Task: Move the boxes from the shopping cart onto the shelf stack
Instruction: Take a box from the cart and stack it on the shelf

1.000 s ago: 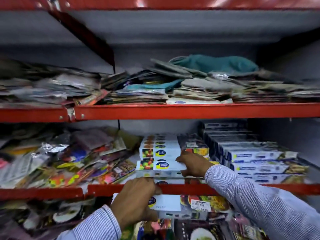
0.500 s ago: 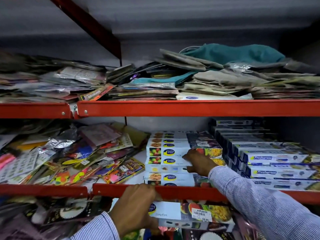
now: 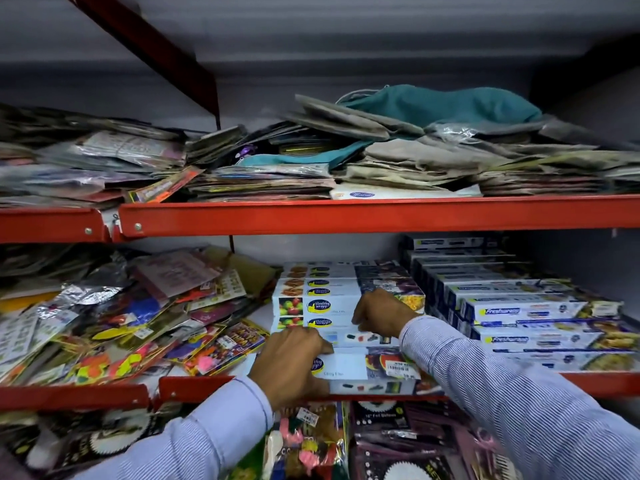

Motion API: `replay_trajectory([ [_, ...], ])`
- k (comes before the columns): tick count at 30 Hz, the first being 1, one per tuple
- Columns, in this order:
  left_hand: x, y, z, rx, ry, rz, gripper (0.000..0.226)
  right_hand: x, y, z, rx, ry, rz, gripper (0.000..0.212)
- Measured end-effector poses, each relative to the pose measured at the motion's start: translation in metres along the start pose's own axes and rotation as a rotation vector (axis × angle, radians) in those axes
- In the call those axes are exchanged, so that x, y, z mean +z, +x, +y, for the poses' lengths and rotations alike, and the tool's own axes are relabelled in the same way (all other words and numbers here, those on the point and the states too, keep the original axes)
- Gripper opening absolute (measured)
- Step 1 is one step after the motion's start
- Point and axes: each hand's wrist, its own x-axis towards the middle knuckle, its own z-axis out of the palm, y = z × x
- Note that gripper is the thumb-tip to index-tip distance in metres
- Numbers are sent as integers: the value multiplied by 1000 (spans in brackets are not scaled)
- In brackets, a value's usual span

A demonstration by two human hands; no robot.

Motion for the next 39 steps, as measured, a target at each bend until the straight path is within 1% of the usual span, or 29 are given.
replay_trajectory([
  [4,13,28,-5,-52,7,34,61,-10,-3,2,-54,-1,-69,23],
  [7,24,42,-11,-85,-2,61,61,-8,-7,5,-69,-6,-75,25],
  [12,40,51,-13,-81,25,124,57,0,-11,12,-71,7,-72,28],
  [19,59,45,-14,-67,-84,204,31,14,-20,24,-5,94,-71,33],
  [22,60,42,-9,-44,-94,220,24,21,-22,26,9,98,-65,35],
  [25,61,42,-6,-32,-117,225,23,26,-25,27,7,97,-47,36],
  [32,66,44,-6,-47,-81,195,24,33,-31,23,7,97,-5,37],
  [39,69,42,-7,-50,-86,187,28,41,-33,23,69,196,42,34],
])
